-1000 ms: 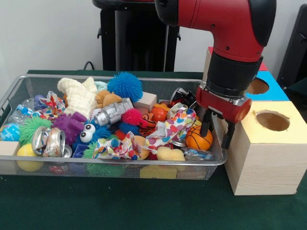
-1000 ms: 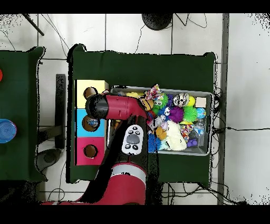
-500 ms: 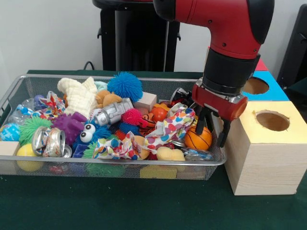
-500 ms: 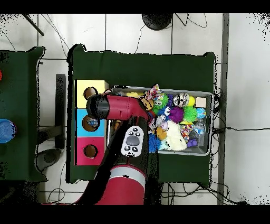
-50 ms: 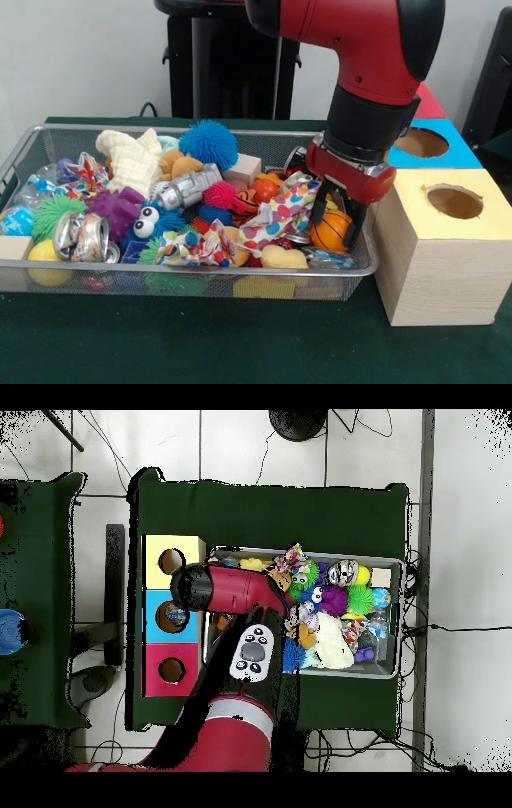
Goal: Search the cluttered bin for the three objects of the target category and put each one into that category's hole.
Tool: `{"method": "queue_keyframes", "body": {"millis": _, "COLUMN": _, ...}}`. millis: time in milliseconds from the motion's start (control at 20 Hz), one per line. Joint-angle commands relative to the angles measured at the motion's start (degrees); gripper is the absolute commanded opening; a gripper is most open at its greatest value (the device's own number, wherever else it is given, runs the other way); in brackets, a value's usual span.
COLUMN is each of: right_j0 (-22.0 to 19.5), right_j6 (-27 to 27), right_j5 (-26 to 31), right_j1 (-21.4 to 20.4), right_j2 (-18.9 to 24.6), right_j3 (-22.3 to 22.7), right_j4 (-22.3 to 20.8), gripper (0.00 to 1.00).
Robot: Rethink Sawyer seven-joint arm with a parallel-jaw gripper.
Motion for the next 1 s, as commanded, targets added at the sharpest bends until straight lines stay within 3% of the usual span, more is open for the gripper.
{"method": "queue_keyframes", "body": {"millis": 50, "right_j0": -1.0, "right_j6": 10.0, "right_j5": 2.5, "right_j1": 6.6, "right_j2": 1.5, "right_j3": -1.4, "right_j4": 2.8, "gripper": 1.0}}
{"method": "queue_keyframes", "body": {"millis": 400, "right_j0": -1.5, "right_j6": 6.2, "right_j5": 1.6, "right_j1": 9.4, "right_j2": 2.5, "right_j3": -4.1, "right_j4": 1.0, "gripper": 1.0}}
{"method": "queue_keyframes", "body": {"millis": 700, "right_j0": -0.7, "right_j6": 8.7, "right_j5": 0.7, "right_j1": 10.2, "right_j2": 2.9, "right_j3": -5.0, "right_j4": 2.7, "gripper": 1.0}}
{"method": "queue_keyframes", "body": {"millis": 900, "right_j0": -0.5, "right_j6": 12.0, "right_j5": -5.4, "right_j1": 8.0, "right_j2": 4.1, "right_j3": -2.7, "right_j4": 5.1, "gripper": 1.0}}
{"method": "queue_keyframes", "body": {"millis": 1000, "right_j0": 0.1, "right_j6": 12.8, "right_j5": -5.0, "right_j1": 6.8, "right_j2": 3.1, "right_j3": -2.8, "right_j4": 5.8, "gripper": 1.0}}
